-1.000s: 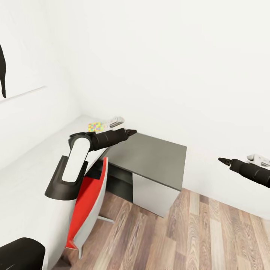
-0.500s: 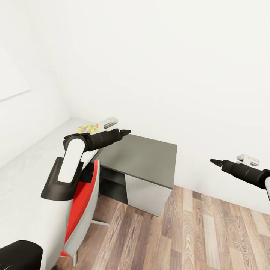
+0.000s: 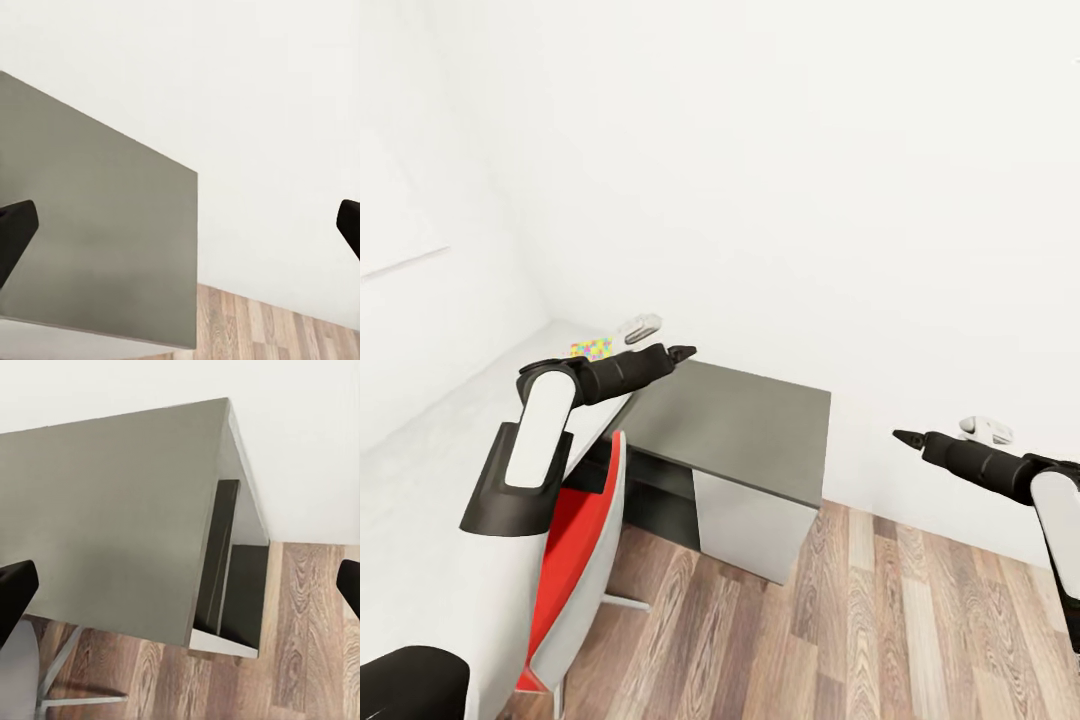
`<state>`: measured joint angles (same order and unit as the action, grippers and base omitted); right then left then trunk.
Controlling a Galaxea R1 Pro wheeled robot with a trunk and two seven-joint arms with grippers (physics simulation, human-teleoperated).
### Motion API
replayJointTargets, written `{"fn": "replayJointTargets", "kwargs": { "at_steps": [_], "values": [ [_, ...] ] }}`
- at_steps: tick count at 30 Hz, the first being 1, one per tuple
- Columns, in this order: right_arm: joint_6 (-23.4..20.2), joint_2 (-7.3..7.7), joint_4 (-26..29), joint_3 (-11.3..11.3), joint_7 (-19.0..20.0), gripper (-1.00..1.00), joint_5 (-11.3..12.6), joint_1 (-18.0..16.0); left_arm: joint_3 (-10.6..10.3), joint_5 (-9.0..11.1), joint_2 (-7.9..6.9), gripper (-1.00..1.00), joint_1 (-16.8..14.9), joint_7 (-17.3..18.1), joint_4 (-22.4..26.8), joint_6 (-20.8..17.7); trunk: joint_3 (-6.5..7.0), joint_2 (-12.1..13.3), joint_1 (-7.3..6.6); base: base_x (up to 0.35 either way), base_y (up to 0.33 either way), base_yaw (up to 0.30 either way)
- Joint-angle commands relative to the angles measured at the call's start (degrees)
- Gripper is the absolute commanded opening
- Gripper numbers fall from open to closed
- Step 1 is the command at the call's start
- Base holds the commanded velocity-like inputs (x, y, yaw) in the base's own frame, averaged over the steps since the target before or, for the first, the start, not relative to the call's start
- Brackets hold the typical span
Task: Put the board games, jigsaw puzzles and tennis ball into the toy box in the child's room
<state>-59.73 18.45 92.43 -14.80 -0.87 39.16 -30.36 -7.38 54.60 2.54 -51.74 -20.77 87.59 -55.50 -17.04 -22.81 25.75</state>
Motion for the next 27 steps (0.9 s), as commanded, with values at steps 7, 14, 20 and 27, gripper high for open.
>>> {"fn": "replayJointTargets", "kwargs": {
  "at_steps": [7, 14, 20, 27],
  "values": [
    [-0.27, -0.17, 0.04, 0.71, -0.09, 1.00, 0.13, -0.05, 0.18, 0.63, -0.55, 1.00, 0.02, -0.59, 0.04, -0.14, 0.53, -0.11, 0.04, 0.000, 0.000, -0.008],
    [-0.27, -0.23, 0.04, 0.95, -0.09, 1.00, 0.13, -0.04, 0.24, 0.66, -0.81, 1.00, 0.05, -0.59, 0.04, -0.14, 1.18, -0.11, 0.04, 0.000, 0.000, -0.040],
    [-0.27, -0.25, 0.04, 0.97, -0.10, 1.00, 0.13, 0.00, 0.25, 0.67, -0.90, 1.00, 0.05, -0.58, 0.04, -0.14, 1.74, -0.11, 0.04, 0.000, 0.000, -0.055],
    [-0.27, -0.26, 0.04, 0.99, -0.10, 1.00, 0.13, 0.02, 0.26, 0.65, -1.04, 1.00, 0.06, -0.58, 0.04, -0.14, 2.40, -0.11, 0.04, 0.000, 0.000, -0.061]
  ]
}}
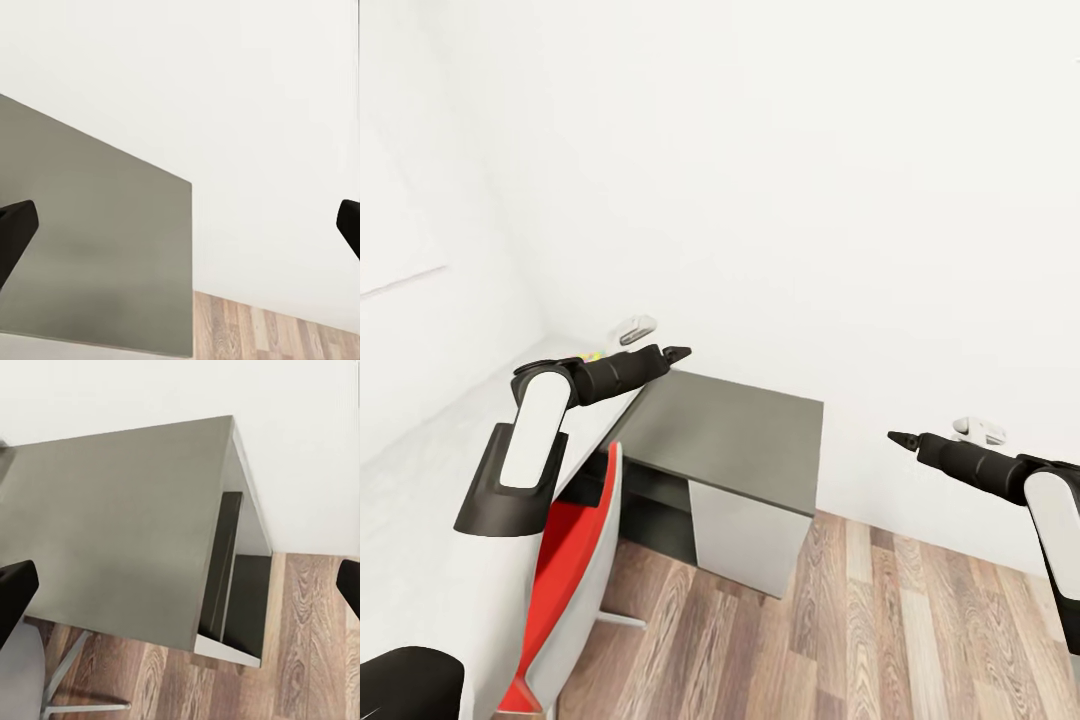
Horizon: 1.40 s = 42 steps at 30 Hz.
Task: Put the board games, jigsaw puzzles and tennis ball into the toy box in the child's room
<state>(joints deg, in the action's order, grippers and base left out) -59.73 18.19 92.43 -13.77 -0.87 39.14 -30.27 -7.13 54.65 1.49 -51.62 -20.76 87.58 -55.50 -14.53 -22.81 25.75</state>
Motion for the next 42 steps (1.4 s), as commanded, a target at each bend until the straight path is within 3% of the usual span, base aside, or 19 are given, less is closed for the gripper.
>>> {"fn": "replayJointTargets", "kwargs": {
  "at_steps": [1, 22, 42],
  "values": [
    [-0.27, 0.01, 0.03, -0.04, -0.09, 1.00, 0.14, -0.06, 0.01, 0.60, 0.01, 1.00, -0.06, -0.60, 0.05, -0.14, -0.02, -0.11, 0.04, 0.000, 0.000, -0.062],
    [-0.27, 0.00, 0.03, -0.02, -0.09, 1.00, 0.14, -0.05, 0.01, 0.39, -0.08, 1.00, -0.06, -0.67, 0.05, -0.18, 1.94, -0.11, 0.04, 0.022, 0.000, -0.065],
    [-0.27, 0.00, 0.03, -0.02, -0.09, 1.00, 0.14, -0.05, -0.02, 0.22, -0.08, 1.00, 0.03, -0.69, -0.08, -0.22, 2.83, -0.11, 0.04, 0.282, 0.032, -0.027]
  ]
}}
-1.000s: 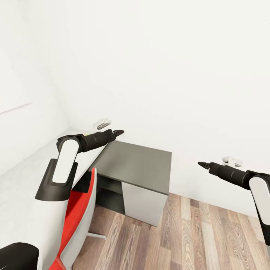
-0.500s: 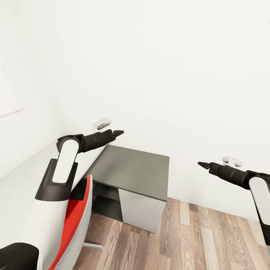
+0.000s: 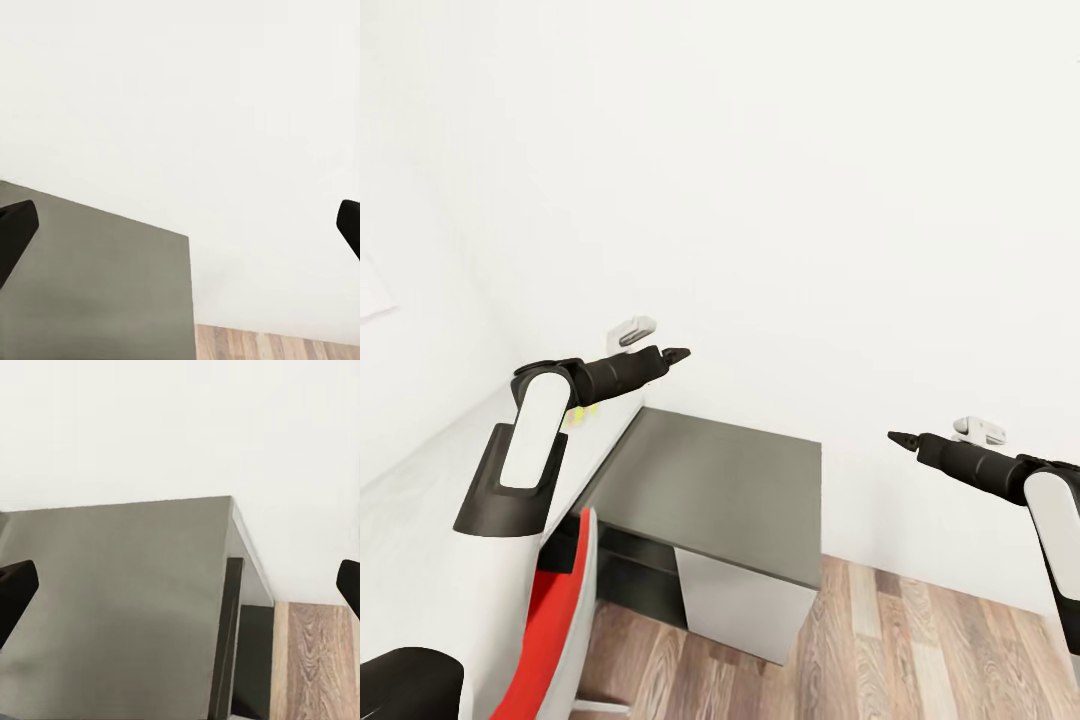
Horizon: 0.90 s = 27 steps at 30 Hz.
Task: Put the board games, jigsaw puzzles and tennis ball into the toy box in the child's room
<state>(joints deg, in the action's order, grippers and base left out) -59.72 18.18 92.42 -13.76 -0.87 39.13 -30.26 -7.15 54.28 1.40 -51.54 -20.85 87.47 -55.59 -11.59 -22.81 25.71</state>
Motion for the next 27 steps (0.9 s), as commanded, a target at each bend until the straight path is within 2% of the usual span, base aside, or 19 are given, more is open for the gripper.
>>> {"fn": "replayJointTargets", "kwargs": {
  "at_steps": [1, 12, 27],
  "values": [
    [-0.28, 0.01, 0.04, -0.04, -0.09, 1.00, 0.16, -0.06, 0.00, 0.60, 0.01, 1.00, -0.06, -0.60, 0.04, -0.13, -0.11, -0.11, 0.07, 0.330, 0.077, -0.005],
    [-0.28, 0.01, 0.04, -0.04, -0.09, 1.00, 0.16, -0.07, -0.17, 0.72, 0.01, 1.00, -0.06, -0.60, 0.07, -0.13, -0.07, -0.11, 0.07, 0.165, 0.040, 0.005],
    [-0.28, 0.08, 0.04, -0.11, -0.09, 1.00, 0.16, -0.07, -0.39, 0.74, 0.07, 1.00, -0.05, -0.61, 0.07, -0.13, -0.07, -0.11, 0.07, 0.024, 0.006, 0.136]
  ]
}}
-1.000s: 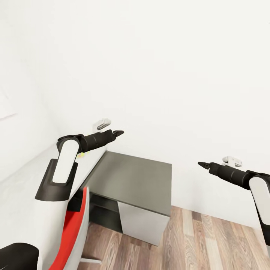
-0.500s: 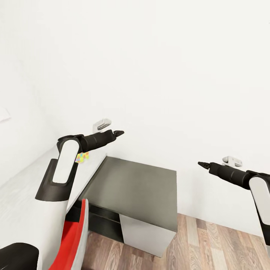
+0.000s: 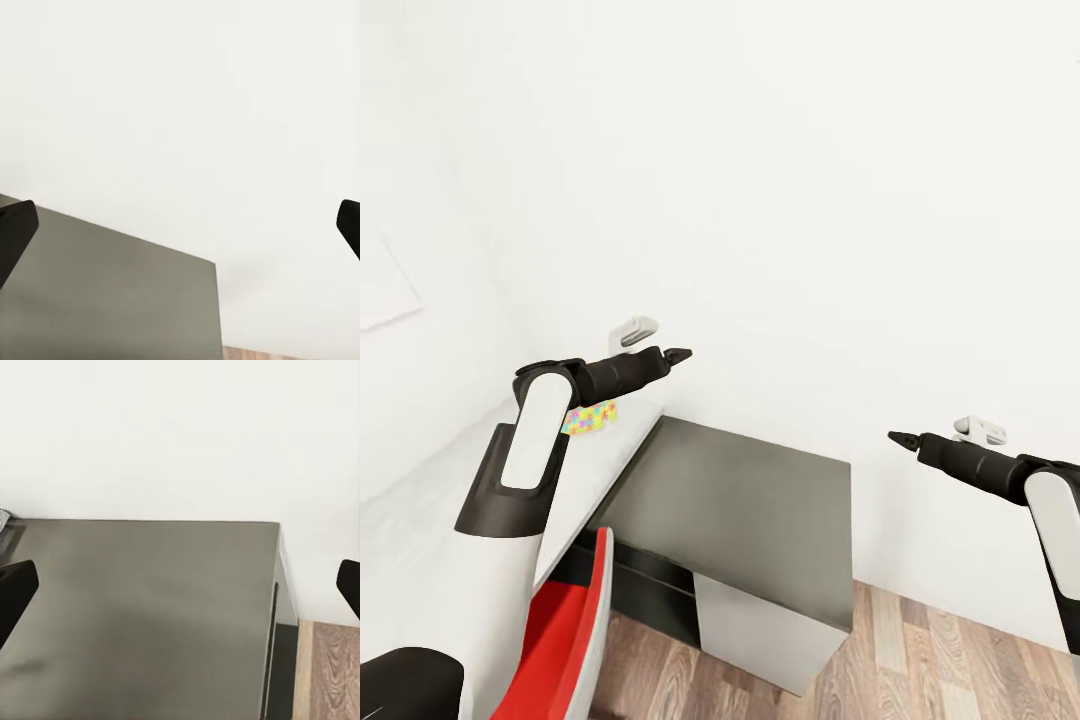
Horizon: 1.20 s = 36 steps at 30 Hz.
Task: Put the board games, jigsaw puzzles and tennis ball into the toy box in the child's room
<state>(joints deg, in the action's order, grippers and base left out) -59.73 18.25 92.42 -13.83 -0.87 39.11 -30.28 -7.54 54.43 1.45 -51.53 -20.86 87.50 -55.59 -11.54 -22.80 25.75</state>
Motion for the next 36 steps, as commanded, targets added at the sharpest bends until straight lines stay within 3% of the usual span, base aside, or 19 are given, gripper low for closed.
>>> {"fn": "replayJointTargets", "kwargs": {
  "at_steps": [1, 13, 36],
  "values": [
    [-0.27, 0.02, 0.04, -0.06, -0.09, 1.00, 0.18, -0.07, -0.02, 0.58, 0.02, 1.00, -0.07, -0.61, 0.04, -0.13, -0.12, -0.12, 0.04, 0.006, 0.001, 0.057],
    [-0.27, 0.03, 0.04, -0.14, -0.09, 1.00, 0.18, -0.05, -0.19, 0.59, 0.04, 1.00, -0.13, -0.66, 0.02, -0.13, -0.12, -0.12, 0.04, 0.037, 0.035, 0.027],
    [-0.27, 0.10, 0.04, -0.52, -0.09, 1.00, 0.18, -0.08, -0.60, 0.51, 0.62, 1.00, -0.30, -0.89, -0.63, -0.06, -0.12, -0.12, 0.04, 0.196, 0.080, 0.002]
  ]
}}
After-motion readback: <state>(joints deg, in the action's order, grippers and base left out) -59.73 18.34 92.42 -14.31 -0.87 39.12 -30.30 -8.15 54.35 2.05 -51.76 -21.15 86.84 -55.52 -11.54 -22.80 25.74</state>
